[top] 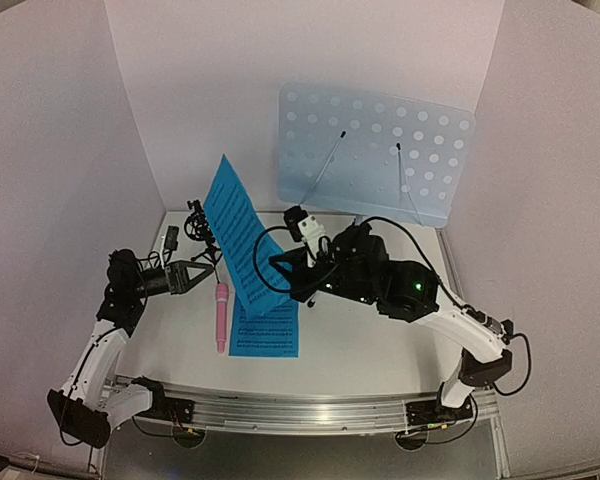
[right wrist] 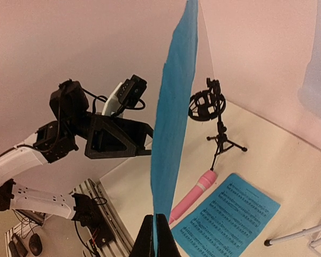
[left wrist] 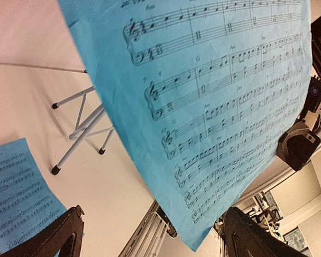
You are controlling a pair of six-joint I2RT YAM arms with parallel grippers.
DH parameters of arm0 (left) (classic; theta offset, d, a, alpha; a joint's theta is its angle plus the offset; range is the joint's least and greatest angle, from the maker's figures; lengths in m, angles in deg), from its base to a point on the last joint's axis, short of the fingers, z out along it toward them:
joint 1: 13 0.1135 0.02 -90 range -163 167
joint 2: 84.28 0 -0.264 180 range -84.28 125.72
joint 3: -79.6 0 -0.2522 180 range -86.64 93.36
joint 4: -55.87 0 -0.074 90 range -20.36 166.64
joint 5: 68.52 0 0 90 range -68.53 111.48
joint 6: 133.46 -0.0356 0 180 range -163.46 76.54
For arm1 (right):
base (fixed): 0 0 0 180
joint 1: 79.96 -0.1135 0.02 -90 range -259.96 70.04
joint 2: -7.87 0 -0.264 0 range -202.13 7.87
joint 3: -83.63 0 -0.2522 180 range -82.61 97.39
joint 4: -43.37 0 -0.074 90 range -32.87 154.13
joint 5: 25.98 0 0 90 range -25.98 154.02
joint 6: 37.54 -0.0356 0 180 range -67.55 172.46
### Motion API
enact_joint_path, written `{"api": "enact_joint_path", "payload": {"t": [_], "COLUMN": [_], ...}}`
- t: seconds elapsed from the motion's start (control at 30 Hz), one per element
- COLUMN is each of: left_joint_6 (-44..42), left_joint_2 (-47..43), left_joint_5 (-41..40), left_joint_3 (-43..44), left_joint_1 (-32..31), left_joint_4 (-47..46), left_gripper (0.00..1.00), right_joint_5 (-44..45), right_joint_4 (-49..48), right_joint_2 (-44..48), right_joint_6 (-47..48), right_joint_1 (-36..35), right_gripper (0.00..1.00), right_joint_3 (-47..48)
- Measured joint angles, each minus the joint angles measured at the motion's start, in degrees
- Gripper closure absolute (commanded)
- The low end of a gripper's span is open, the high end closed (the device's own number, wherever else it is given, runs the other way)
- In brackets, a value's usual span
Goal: Set up the instrument practice props
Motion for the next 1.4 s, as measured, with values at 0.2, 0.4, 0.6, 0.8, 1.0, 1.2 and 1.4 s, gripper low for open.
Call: {"api": "enact_joint_path", "payload": {"t": [0.2,0.4,0.6,0.8,1.0,1.2,1.4], "left_joint_6": [6.5,12.1,14.1,17.1,18.8,18.6,8.9], "left_joint_2": [7.1,15.6,20.2,22.8,22.8,22.8,25.3], "left_joint_5": [1.3,1.4,1.5,1.7,1.6,1.8,3.8], "left_joint_3": [6.6,13.5,17.4,21.1,22.0,23.4,36.1], "left_joint_1": [-0.1,-3.5,-8.2,-8.0,-7.5,-6.9,-5.7], "left_joint_4": [-15.0,-26.6,-29.0,-32.1,-34.3,-33.3,-19.2], "left_gripper": [0.04,0.03,0.16,0.52,0.95,1.00,1.00], "right_joint_5": [2.5,3.4,4.0,5.2,6.5,8.7,12.3], "right_joint_4": [-8.6,-18.1,-22.5,-24.4,-25.6,-26.8,-28.7], "right_joint_2": [2.8,5.1,5.8,6.2,6.6,6.9,8.8], "right_joint_6": [3.4,7.4,10.4,11.4,11.2,10.6,10.0], "right_joint_1": [0.0,0.0,0.0,0.4,1.6,2.2,2.3], "right_gripper": [1.00,1.00,1.00,1.00,1.00,1.00,0.59], "right_joint_3": [-2.1,-7.1,-8.8,-10.0,-11.8,-14.1,-19.0]}}
